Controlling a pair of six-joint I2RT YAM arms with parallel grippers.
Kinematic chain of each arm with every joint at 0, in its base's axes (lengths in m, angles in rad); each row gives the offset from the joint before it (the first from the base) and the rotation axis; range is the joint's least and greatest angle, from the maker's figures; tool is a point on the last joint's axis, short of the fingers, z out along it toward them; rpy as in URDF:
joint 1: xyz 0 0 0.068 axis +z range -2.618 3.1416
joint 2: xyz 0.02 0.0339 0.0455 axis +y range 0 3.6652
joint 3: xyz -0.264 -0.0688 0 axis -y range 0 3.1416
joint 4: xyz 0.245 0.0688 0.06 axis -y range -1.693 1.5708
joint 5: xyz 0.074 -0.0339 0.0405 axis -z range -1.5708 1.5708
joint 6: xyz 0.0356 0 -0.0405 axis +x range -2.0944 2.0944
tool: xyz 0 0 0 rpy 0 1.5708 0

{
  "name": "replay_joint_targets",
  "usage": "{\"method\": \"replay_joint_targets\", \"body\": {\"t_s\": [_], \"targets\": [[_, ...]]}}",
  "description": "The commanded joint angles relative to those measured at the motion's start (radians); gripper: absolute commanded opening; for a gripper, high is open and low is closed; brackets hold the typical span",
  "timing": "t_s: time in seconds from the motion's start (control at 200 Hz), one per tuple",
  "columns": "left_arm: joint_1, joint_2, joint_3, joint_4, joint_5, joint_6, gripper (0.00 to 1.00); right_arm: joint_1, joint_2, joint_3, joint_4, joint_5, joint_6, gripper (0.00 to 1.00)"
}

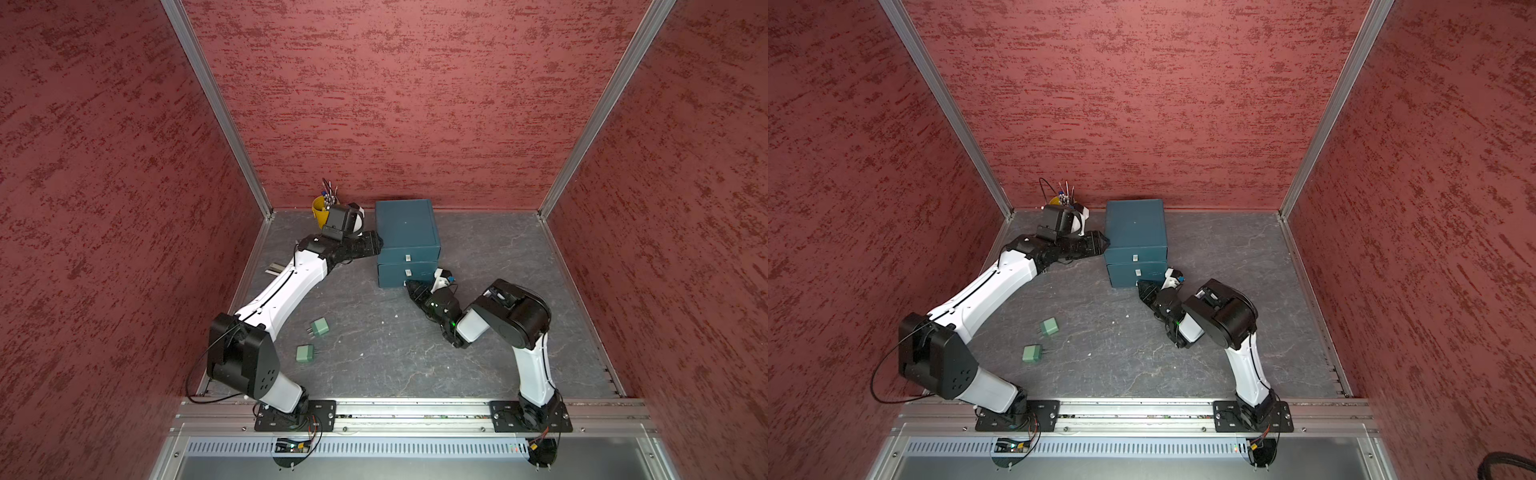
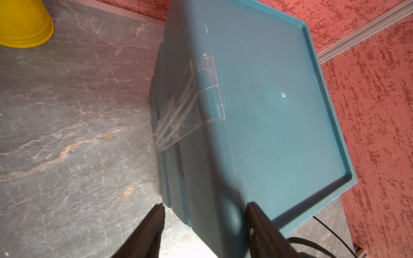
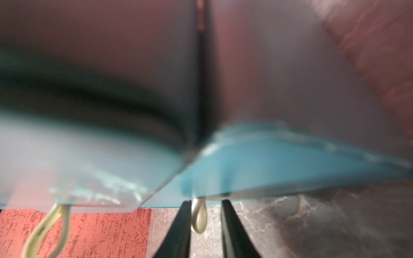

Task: Place the plugs into the drawer by color
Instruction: Open the drawer in the storage box.

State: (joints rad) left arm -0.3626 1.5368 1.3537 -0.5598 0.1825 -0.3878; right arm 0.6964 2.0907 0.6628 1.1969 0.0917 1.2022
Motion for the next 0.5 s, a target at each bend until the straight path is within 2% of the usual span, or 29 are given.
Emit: {"method": "replay_joint_targets", "body": {"t_s": [0.0,0.245,0.265,0.291,0.391,0.496], "targets": [[0.011,-0.011,-0.014,-0.053,-0.022,0.020,0.61,-0.003,-0.016,0.029,-0.031,-0.027,-0.015,0.28],[0.011,-0.010,-0.012,-0.056,-0.024,0.023,0.61,-0.003,-0.015,0.058,-0.049,-0.046,-0.020,0.17],[0.012,-0.010,-0.012,-0.055,-0.023,0.023,0.61,-0.003,-0.015,0.058,-0.048,-0.050,-0.021,0.15],[0.012,-0.009,-0.012,-0.054,-0.024,0.023,0.61,-0.003,-0.015,0.058,-0.051,-0.049,-0.021,0.07],[0.011,-0.006,-0.010,-0.054,-0.022,0.023,0.61,-0.003,-0.018,0.055,-0.050,-0.049,-0.023,0.00],[0.012,-0.004,-0.013,-0.054,-0.021,0.022,0.61,-0.003,-0.025,0.044,-0.047,-0.049,-0.027,0.00]]}}
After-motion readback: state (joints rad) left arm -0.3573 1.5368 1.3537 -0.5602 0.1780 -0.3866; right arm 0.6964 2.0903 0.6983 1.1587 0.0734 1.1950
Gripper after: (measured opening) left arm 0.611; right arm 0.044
